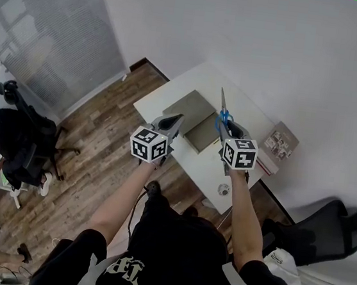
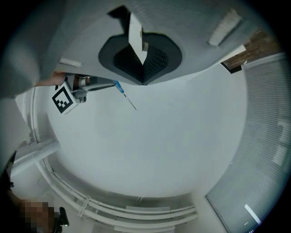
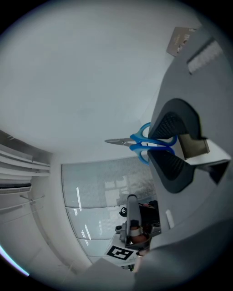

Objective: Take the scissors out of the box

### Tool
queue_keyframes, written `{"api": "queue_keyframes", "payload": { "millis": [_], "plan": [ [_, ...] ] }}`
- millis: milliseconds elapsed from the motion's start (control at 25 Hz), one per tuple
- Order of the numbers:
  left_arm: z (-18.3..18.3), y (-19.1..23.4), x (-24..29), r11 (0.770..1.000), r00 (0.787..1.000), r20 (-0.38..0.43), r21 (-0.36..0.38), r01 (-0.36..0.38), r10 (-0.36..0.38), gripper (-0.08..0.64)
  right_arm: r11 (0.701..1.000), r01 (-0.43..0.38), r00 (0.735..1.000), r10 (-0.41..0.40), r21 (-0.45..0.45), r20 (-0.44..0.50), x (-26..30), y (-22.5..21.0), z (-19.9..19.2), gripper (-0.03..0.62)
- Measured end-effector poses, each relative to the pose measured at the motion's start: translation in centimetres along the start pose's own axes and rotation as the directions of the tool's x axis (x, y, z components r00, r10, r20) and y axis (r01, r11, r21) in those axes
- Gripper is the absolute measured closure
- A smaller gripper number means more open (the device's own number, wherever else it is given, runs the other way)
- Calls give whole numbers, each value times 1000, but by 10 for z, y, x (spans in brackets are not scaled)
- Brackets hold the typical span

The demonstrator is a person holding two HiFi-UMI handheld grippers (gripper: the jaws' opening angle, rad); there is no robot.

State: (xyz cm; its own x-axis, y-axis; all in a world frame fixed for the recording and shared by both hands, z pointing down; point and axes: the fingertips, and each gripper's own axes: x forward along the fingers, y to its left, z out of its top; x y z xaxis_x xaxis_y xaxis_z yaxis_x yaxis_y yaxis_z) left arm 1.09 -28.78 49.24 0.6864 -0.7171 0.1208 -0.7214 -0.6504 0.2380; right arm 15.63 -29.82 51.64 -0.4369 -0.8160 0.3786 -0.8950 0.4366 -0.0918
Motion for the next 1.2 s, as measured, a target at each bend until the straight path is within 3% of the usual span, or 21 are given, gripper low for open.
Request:
{"api": "queue_keyframes", "payload": {
  "millis": [1200],
  "plan": [
    [-12,-9,5,1000,1000,-31,8,-6,6,555,1000,-12,999,13,23,-33,-16,-7,-29,506]
  ]
}}
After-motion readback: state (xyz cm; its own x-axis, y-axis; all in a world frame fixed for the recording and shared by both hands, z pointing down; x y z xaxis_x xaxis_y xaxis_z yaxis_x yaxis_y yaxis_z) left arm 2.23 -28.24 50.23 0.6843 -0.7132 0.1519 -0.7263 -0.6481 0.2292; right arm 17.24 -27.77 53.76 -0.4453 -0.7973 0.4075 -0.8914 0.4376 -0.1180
